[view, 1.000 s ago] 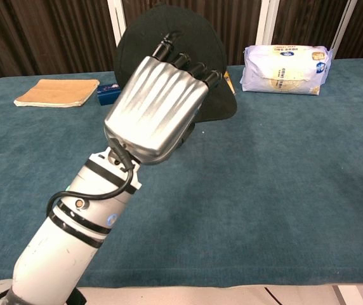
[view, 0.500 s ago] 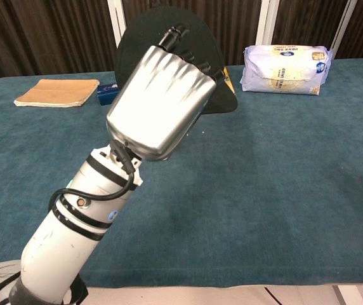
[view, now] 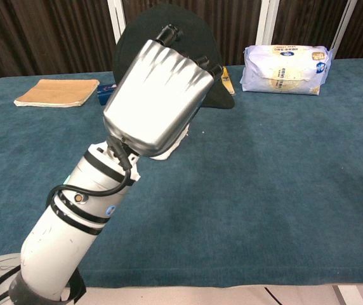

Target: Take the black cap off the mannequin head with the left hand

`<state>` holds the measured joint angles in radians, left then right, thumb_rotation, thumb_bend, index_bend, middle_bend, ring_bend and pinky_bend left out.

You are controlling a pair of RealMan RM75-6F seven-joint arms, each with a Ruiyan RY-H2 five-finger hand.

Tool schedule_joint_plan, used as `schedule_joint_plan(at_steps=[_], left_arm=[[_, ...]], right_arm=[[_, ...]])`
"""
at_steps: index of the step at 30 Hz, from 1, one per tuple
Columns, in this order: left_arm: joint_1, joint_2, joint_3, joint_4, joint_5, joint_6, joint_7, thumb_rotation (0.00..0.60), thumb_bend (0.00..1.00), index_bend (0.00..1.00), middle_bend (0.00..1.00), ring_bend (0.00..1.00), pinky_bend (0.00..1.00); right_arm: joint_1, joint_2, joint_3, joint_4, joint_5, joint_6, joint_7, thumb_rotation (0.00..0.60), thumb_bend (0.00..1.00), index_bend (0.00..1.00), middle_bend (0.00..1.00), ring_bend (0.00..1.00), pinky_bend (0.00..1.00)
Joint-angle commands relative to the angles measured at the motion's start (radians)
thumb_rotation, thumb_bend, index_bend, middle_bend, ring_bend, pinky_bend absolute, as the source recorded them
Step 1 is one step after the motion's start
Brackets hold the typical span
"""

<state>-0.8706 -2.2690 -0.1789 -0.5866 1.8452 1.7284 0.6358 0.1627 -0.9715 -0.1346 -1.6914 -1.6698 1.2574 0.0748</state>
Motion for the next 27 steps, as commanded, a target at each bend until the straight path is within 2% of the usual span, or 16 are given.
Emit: schedule_joint_plan(at_steps=[1, 9, 13, 20, 27], left_arm=[[-0.028, 0.0, 0.002, 0.029, 0.011, 0.035, -0.026, 0.6, 0.6, 0.75, 0.88, 0.66, 0.29], [-0.095, 0.003, -0.031, 0.079, -0.011, 0.079, -0.092, 0.6, 0.61, 0.75, 0.88, 0.66, 0.31], [-0.127, 0.027, -0.051, 0.075, -0.02, 0.11, -0.116, 0.6, 0.62, 0.75, 0.88, 0.67, 0.4], [-0.157, 0.116, -0.086, -0.014, -0.045, 0.132, -0.102, 0.6, 0.63, 0.75, 0.88, 0.67, 0.49], [-0.174, 0.257, -0.121, -0.134, -0.053, 0.132, -0.04, 0.6, 0.64, 0.75, 0.87, 0.67, 0.48]], right_arm=[[-0.001, 0.001, -0.001, 0.0, -0.001, 0.001, 0.001, 0.6, 0.21, 0.0, 0.0, 0.0, 0.09], [-0.002, 0.008, -0.005, 0.001, -0.008, 0.004, 0.006, 0.6, 0.21, 0.0, 0.0, 0.0, 0.1], [-0.002, 0.011, -0.002, 0.004, -0.004, 0.008, 0.017, 0.6, 0.21, 0.0, 0.0, 0.0, 0.1], [0.001, 0.009, -0.004, 0.004, -0.005, -0.001, 0.013, 0.6, 0.2, 0.0, 0.0, 0.0, 0.1], [0.003, 0.006, -0.003, 0.001, 0.002, -0.01, -0.001, 0.6, 0.2, 0.0, 0.0, 0.0, 0.1]])
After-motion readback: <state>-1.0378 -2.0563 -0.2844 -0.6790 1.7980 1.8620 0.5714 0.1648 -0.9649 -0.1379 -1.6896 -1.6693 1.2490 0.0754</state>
